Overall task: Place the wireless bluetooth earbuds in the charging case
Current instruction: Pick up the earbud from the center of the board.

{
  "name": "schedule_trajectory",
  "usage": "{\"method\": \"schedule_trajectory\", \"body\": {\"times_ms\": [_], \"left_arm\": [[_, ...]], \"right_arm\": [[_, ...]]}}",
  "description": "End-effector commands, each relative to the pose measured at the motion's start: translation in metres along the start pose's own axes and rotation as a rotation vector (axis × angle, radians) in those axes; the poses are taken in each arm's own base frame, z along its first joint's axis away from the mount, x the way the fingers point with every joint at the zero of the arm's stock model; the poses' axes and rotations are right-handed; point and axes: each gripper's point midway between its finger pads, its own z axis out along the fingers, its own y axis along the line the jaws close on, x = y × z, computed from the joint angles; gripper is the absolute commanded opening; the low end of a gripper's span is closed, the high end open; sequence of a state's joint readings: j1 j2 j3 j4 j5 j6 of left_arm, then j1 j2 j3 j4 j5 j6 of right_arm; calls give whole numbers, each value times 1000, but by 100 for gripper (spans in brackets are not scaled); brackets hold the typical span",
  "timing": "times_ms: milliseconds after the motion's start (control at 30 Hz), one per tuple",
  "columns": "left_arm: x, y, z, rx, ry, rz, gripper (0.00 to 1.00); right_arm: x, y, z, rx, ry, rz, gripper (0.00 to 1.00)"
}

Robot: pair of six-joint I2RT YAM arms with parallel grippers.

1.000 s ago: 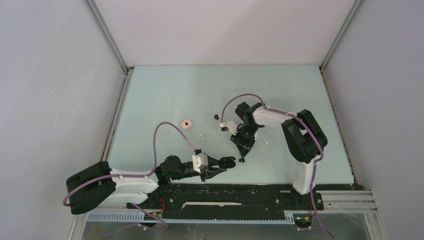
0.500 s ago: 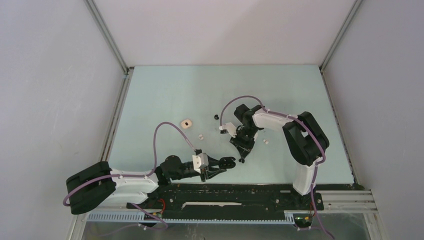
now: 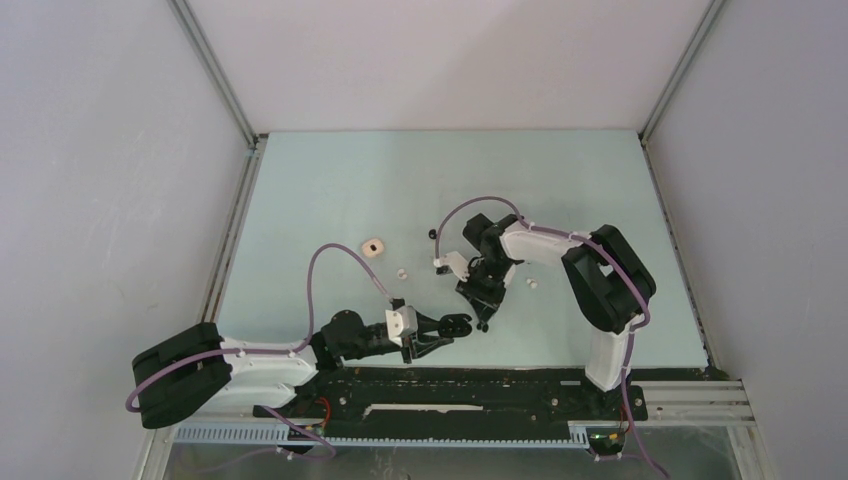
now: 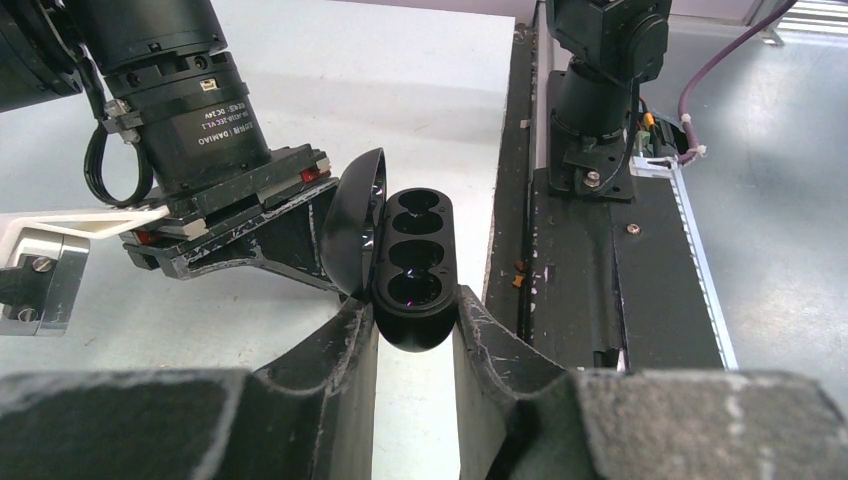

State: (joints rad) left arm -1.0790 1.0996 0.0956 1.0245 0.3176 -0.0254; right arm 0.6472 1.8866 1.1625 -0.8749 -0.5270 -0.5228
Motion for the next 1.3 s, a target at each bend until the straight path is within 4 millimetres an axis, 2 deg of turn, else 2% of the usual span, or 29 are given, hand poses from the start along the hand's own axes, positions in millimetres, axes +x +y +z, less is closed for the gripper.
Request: {"method": "schedule_trajectory", "body": {"times_ms": [0,267,667,767,867,967,1100,1167,1267], "left_arm": [[-22,3,9,-3,-55,41,0],[-21,2,10,-2,-49,39,0],[-18,5,11,-14,-39,36,0],[-15,8,12,-27,-23,31,0],[-13,12,14,-49,-8,26,0],[-10,15,15,-64,7,21,0],[-6,19,17,-81,21,17,0],[-4,22,18,-97,29,16,0],[-2,26,18,-114,35,46,0]], "right_arm": [[-2,12,-4,-23,-13,-4,20],[-4,25,-8,-69,-32,-23,0],[-12,24,-51,100,-146,-101,0],[-12,21,-71,199,-168,-130,0],[-16,13,-102,360,-213,-177,0],[-24,15,-142,512,-304,-248,0],[-32,26,-178,628,-403,-334,0],[-34,34,-189,656,-435,-374,0],[-36,37,-193,672,-412,-405,0]]}}
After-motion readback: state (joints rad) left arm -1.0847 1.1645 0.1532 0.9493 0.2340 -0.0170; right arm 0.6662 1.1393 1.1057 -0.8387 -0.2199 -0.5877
